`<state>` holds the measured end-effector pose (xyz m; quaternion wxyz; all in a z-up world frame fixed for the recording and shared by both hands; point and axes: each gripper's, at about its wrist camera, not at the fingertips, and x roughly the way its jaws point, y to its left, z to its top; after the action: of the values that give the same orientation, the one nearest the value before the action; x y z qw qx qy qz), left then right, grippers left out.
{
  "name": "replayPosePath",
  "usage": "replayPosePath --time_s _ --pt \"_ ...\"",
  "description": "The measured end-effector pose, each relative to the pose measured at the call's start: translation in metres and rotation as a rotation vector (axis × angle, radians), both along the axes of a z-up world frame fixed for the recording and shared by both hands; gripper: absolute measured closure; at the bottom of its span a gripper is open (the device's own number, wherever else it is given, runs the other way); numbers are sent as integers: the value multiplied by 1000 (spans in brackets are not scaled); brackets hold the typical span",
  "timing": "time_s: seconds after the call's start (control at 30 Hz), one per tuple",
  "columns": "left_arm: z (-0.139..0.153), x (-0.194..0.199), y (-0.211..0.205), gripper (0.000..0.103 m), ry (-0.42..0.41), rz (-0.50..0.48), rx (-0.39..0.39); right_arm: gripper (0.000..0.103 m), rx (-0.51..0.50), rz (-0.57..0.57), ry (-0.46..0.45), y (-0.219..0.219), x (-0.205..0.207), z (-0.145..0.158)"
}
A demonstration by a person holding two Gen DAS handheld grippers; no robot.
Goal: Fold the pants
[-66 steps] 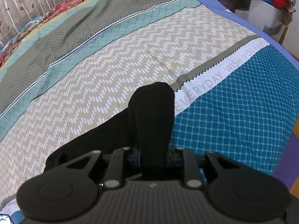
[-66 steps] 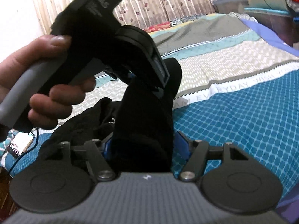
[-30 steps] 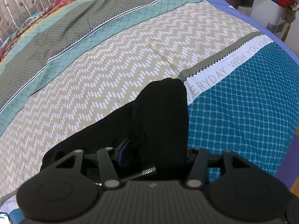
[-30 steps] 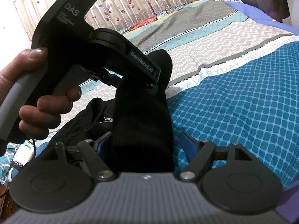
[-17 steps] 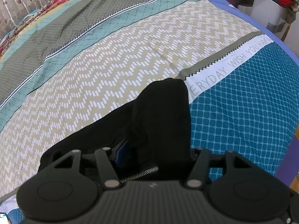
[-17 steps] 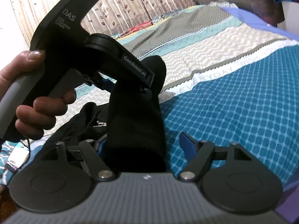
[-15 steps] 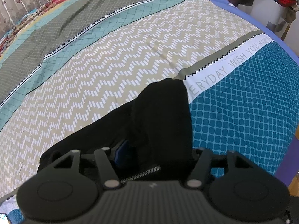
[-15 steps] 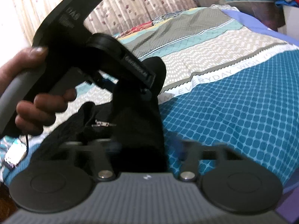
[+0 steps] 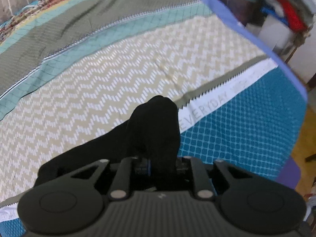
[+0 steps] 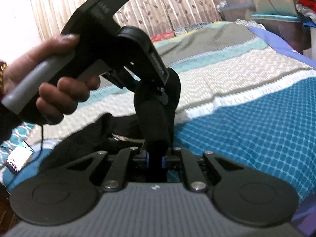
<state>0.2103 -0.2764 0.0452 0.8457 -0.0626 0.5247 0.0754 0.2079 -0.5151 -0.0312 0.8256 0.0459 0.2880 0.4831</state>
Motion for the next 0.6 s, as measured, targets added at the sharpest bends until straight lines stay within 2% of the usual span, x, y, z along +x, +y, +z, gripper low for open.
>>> replayPosePath --time_s 0.13,0.33,0.6 --pt "24 -30 30 88 -67 32 -49 90 25 73 -57 14 -18 18" --pt "44 -82 91 88 -142 144 -121 90 31 201 -138 48 -46 44" --pt "34 -145 158 88 -199 279 -180 90 -43 402 -233 96 -86 52"
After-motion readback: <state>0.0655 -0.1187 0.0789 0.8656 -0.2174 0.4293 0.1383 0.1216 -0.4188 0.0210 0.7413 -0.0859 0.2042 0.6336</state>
